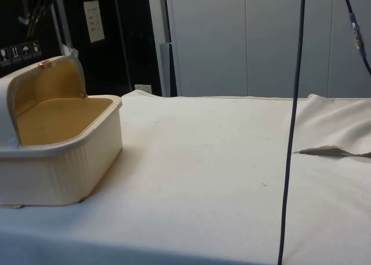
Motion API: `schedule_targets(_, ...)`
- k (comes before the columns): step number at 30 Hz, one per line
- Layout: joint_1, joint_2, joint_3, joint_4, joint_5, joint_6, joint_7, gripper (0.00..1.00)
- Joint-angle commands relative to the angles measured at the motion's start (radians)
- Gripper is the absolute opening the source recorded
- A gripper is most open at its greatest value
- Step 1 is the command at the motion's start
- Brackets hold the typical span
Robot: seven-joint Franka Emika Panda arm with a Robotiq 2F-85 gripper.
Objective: Open the lid, then close it.
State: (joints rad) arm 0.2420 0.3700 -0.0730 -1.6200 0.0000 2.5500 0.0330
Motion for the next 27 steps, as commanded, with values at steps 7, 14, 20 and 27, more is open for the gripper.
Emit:
schedule_targets(7, 0.0, -0.001, 0.0, 0.001, 0.0, -0.001, 0.0, 0.4)
schedule_targets(14, 0.0, -0.001, 0.0, 0.001, 0.0, -0.001, 0.0, 0.75)
schedule_targets(20, 0.0, 0.0, 0.0, 0.001, 0.0, 0.002, -0.001, 1.0)
schedule_targets(27, -0.001, 0.015, -0.004, 0.037, -0.007, 0.001, -0.005, 1.0)
